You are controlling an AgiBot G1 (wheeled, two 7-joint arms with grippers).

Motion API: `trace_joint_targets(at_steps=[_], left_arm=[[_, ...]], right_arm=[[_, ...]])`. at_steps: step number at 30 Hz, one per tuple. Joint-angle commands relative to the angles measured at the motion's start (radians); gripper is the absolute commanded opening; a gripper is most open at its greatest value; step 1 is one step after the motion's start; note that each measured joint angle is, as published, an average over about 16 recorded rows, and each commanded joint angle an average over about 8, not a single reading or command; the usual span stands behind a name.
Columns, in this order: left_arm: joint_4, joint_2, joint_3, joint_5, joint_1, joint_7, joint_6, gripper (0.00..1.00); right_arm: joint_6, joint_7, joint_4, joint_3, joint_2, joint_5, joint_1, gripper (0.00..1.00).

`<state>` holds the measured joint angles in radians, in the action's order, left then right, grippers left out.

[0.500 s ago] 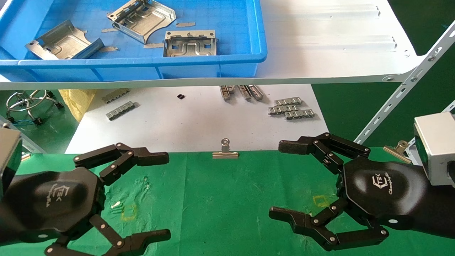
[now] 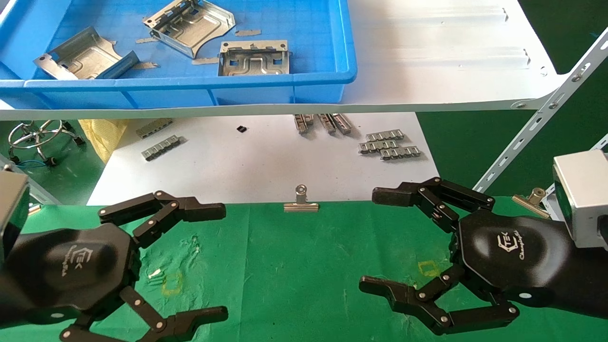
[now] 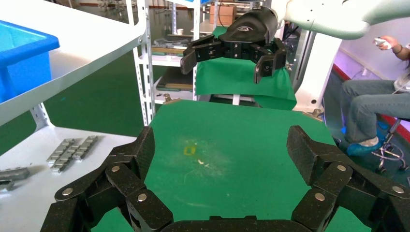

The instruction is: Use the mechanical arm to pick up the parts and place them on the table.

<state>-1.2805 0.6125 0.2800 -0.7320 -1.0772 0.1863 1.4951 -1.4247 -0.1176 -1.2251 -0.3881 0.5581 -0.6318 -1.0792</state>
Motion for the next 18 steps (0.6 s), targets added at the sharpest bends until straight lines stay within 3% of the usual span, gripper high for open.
trace_joint_targets(at_steps=[1, 18], left_arm=[[0.000, 0.000, 0.000, 0.000, 0.000, 0.000, 0.000, 1.00], [0.000, 0.000, 0.000, 0.000, 0.000, 0.000, 0.000, 1.00]], right_arm=[[0.000, 0.000, 0.000, 0.000, 0.000, 0.000, 0.000, 0.00], [0.000, 0.000, 0.000, 0.000, 0.000, 0.000, 0.000, 0.00]])
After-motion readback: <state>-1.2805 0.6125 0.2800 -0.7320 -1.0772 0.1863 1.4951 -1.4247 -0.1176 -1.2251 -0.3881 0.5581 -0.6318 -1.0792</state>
